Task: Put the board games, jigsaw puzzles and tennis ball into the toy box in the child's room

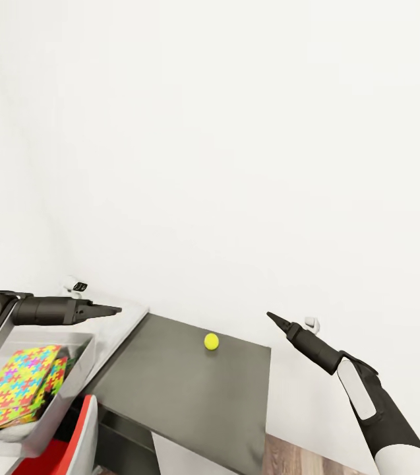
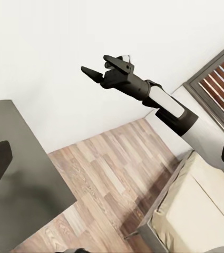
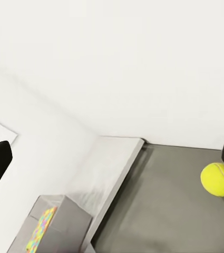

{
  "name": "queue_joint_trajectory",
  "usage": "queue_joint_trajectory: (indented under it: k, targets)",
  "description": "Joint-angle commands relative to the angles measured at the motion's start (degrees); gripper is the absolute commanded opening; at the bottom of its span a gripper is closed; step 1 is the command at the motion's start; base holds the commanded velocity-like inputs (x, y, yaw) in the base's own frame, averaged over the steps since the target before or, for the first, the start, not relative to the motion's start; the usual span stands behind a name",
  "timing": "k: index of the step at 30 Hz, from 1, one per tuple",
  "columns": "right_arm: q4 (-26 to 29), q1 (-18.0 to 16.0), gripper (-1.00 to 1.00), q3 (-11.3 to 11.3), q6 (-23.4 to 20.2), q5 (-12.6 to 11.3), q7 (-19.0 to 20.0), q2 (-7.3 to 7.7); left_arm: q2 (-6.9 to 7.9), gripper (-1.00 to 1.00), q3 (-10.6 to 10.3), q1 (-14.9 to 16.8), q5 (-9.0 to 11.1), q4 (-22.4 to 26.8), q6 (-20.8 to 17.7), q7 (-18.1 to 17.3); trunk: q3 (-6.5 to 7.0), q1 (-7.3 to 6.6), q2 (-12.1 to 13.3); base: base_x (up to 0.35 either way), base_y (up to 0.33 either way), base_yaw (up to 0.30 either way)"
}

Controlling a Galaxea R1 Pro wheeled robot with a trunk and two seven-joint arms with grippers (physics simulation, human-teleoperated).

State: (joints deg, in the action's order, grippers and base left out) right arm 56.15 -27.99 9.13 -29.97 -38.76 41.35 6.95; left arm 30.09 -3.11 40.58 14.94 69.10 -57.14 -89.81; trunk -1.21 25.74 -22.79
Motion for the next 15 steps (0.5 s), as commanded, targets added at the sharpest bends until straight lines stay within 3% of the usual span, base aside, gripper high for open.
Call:
queue_joint_trajectory:
  k: [1, 15]
  targets:
    - [0.0, -0.05, 1.0, 0.08, -0.44, -0.35, 0.04, -0.01, 0.06, 1.0, -0.14, 0.05, 0.09, -0.02, -0.61, -0.19, -0.12, 0.04, -0.13, 0.01, 0.089, -0.006]
    - [0.01, -0.05, 1.0, 0.01, -0.44, -0.35, 0.09, -0.01, 0.06, 1.0, -0.13, 0.04, 0.08, -0.02, -0.59, -0.19, -0.12, 0.04, -0.13, 0.015, 0.079, -0.001]
